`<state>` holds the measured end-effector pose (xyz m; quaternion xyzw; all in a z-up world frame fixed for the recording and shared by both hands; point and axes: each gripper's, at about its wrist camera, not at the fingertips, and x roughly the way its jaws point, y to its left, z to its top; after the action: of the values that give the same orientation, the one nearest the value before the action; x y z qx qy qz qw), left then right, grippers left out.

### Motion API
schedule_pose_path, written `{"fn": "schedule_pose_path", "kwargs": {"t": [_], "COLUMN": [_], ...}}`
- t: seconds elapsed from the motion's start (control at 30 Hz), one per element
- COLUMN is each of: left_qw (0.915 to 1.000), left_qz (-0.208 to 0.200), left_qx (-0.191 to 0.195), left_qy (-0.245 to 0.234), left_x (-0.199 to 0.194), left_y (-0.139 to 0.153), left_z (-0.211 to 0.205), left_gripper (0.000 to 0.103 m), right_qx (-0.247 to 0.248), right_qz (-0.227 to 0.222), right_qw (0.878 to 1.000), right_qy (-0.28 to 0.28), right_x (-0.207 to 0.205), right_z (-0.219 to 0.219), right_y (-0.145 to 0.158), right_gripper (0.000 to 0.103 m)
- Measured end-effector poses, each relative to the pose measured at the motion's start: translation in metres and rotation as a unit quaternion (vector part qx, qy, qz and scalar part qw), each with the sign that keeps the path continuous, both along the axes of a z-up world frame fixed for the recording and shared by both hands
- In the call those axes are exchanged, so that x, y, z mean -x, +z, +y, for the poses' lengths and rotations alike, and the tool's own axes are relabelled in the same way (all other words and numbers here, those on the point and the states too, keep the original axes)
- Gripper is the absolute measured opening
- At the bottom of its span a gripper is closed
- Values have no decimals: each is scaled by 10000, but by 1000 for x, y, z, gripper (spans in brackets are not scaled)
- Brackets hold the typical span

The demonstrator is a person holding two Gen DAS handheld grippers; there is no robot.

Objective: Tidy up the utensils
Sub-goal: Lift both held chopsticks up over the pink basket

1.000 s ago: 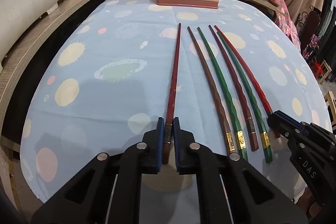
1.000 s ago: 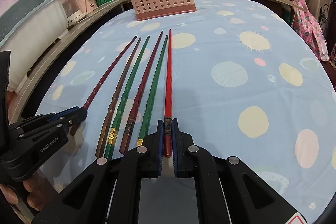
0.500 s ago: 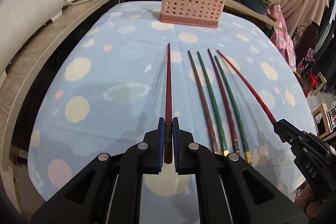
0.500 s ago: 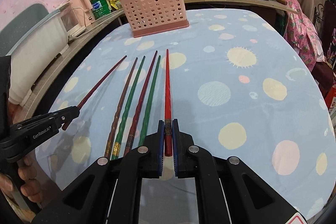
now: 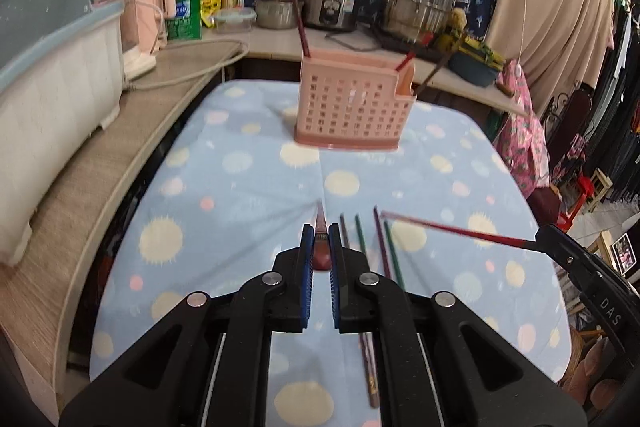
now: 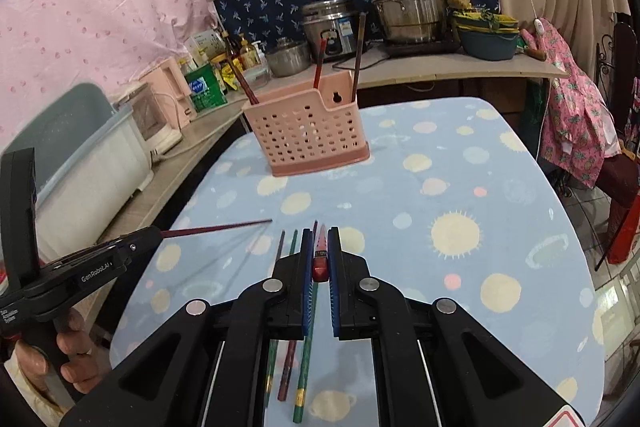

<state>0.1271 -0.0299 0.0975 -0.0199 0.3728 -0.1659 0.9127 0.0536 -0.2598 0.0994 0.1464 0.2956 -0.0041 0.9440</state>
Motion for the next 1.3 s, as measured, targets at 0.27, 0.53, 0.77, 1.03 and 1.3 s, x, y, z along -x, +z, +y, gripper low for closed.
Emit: {"fn": "schedule_pose_path", "kwargs": {"t": [0.27,0.53,0.77,1.03,1.3], "left_qw": [9986,9958,9883,9803,9824], "left_qz": [-462,-831,-1315,-1705,-1574], "left_qx": [247,373,670,769,712], "left_qy": [-29,107,390,634,705], "left_x": [-41,-85,-129,-174,-213], "left_y": [54,96,143,170,155], "left_z": [-16,-28,-31,-40,-46], "left_gripper": [7,7,7,7,7], "right_qx": [-92,-254,-472,-554,-444], "right_qz": [-454,-867,-1582,-2107,-1929], "right_qw": [9989,9956,9855,9742,9772], "right_qy": [-57,-234,-394,-598,-772], "right_x": [-43,-87,-130,-183,-229], "right_z": [-15,-29,-40,-48,-54], "right_y": [43,78,120,156,145], "right_gripper": [7,7,7,7,7]}}
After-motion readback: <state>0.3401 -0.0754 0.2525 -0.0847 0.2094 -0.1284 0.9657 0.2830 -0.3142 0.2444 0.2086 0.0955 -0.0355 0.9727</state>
